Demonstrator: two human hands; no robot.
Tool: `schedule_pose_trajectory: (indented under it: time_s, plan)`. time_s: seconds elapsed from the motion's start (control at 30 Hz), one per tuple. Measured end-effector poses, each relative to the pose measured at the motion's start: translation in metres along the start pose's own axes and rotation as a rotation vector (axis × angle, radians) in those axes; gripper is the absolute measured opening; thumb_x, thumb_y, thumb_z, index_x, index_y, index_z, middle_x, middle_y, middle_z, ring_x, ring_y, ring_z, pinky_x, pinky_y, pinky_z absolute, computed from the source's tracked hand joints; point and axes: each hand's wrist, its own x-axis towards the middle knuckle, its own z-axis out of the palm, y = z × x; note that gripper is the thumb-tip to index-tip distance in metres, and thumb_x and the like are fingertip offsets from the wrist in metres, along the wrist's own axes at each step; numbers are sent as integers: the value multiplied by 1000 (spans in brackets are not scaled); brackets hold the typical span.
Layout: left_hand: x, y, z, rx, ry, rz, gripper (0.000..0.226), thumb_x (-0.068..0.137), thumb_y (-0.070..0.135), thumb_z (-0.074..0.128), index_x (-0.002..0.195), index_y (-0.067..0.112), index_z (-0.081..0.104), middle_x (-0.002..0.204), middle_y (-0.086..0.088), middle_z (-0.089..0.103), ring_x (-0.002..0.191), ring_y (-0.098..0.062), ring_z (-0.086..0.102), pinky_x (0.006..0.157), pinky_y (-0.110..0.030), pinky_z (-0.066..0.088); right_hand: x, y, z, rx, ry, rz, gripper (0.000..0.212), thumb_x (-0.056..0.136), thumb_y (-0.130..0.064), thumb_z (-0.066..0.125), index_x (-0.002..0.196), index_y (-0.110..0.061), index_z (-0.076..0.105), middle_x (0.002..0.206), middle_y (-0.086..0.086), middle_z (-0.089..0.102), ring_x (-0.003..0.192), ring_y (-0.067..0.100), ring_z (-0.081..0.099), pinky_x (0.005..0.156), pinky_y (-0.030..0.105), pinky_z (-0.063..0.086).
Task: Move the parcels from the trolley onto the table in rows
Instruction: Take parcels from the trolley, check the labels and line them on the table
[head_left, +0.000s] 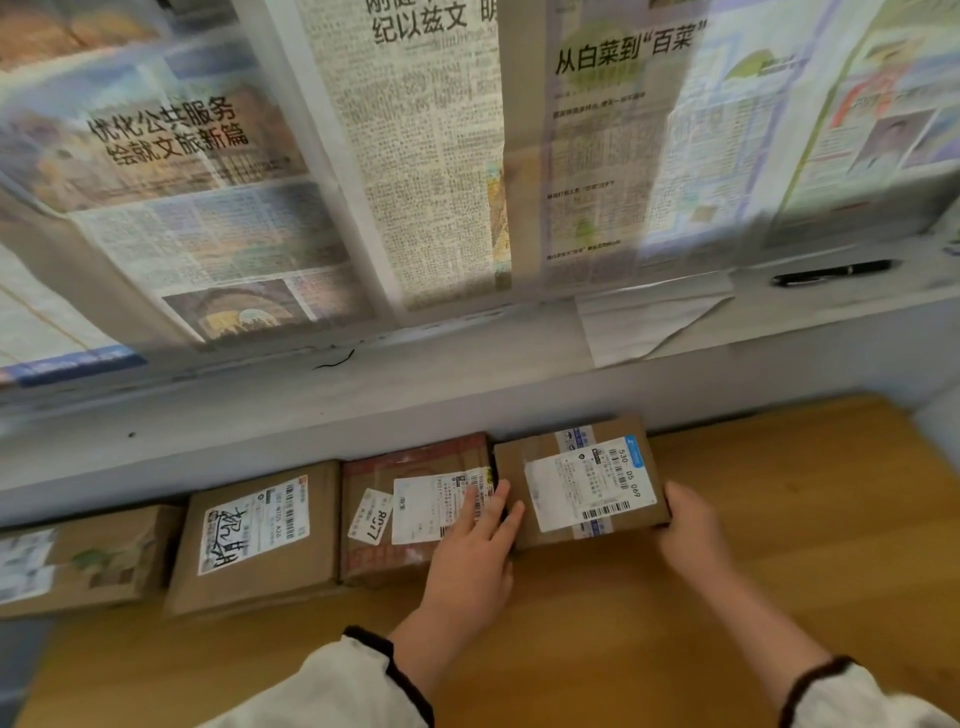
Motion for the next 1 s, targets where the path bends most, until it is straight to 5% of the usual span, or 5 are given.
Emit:
schedule_pose_trajectory:
  time_s: [0.23, 0.47, 0.67, 0.9, 1.0]
  plan:
    - [9, -6, -11, 132, -81, 52, 68, 97, 33, 40, 148, 33, -5, 155, 14, -13, 143, -21, -13, 97, -39, 45, 11, -12, -13, -43, -115, 39, 20, 76, 2, 64, 92, -11, 64, 95, 8, 67, 82, 18, 56, 66, 25, 42]
    - [22, -4, -14, 151, -79, 0, 76, 94, 39, 50, 149, 30, -1, 158, 11, -4, 145, -26, -1, 99, -41, 44, 15, -25, -18, -32, -172, 34, 35, 74, 2, 70, 106, -11, 63, 107, 8, 66, 87, 15, 52, 75, 22, 40]
    - [26, 0, -11, 119, -55, -22, 84, 90, 34, 57, 150, 29, 0, 158, 11, -2, 145, -31, 4, 94, -41, 46, 16, -27, -11, -42, -126, 104, 25, 78, -1, 68, 100, -10, 60, 105, 10, 66, 84, 18, 54, 71, 23, 42]
    - [26, -7, -33, -64, -173, 30, 86, 84, 43, 60, 150, 28, 7, 158, 9, 2, 145, -28, 4, 111, -44, 29, 2, -25, -1, -15, 7, 127, 20, 81, -2, 65, 96, -9, 53, 106, 14, 64, 96, 28, 60, 77, 35, 51]
    - [11, -10, -49, -316, -73, 37, 79, 87, 35, 61, 150, 27, 14, 158, 7, 7, 145, -23, 5, 115, -38, 17, -12, -25, 5, 49, 50, 166, 31, 83, -6, 65, 110, -8, 50, 115, 15, 60, 104, 31, 59, 86, 43, 52]
